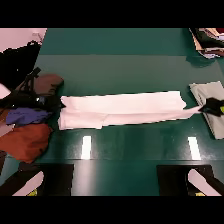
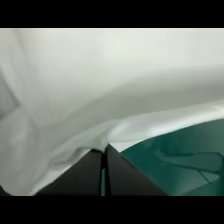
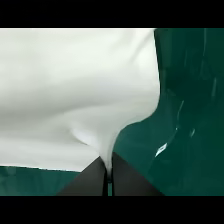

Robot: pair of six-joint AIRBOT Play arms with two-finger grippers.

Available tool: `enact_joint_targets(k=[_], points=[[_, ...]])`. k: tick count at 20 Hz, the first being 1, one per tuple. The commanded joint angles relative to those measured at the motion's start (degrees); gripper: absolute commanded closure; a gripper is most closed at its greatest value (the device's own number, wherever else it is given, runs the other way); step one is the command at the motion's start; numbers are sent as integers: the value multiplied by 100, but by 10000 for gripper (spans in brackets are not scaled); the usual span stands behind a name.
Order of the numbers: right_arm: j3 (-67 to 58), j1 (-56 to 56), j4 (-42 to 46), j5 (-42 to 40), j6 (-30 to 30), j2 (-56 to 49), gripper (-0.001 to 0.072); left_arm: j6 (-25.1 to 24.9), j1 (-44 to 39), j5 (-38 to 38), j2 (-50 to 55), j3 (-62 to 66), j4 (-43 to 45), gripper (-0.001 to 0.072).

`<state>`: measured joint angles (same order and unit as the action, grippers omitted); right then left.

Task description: Fold the shirts.

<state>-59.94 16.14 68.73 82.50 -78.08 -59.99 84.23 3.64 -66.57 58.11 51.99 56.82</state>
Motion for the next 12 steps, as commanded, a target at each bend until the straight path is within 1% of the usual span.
enact_joint_targets(k=[1, 3, 5, 6, 7, 8, 9, 10, 12], points=[[-796, -15, -597, -179, 15, -1281, 698, -70, 4, 636, 1270, 570, -42, 680], [-1172, -120, -780, -238, 13, -1910, 698, -63, 4, 813, 1687, 767, -48, 679], [-1504, -278, -776, -319, 11, -2420, 690, -68, 4, 1139, 1825, 837, -57, 678], [-1668, -345, -776, -358, 13, -2638, 569, -68, 4, 1294, 1825, 861, -59, 678], [-1843, -402, -774, -372, 13, -2848, 371, -68, 4, 1379, 1825, 896, -61, 677], [-2000, -413, -780, -348, 13, -3025, 298, -68, 4, 1349, 1823, 957, -57, 541], [-2124, -413, -776, -286, 48, -3139, 298, -68, 4, 1248, 1812, 1034, -59, 265], [-2201, -376, -776, -238, 146, -3198, 298, -68, 4, 1113, 1812, 1128, -55, 150], [-2218, -221, -765, -90, 382, -3220, 294, -68, 4, 883, 1812, 1303, -46, 165]])
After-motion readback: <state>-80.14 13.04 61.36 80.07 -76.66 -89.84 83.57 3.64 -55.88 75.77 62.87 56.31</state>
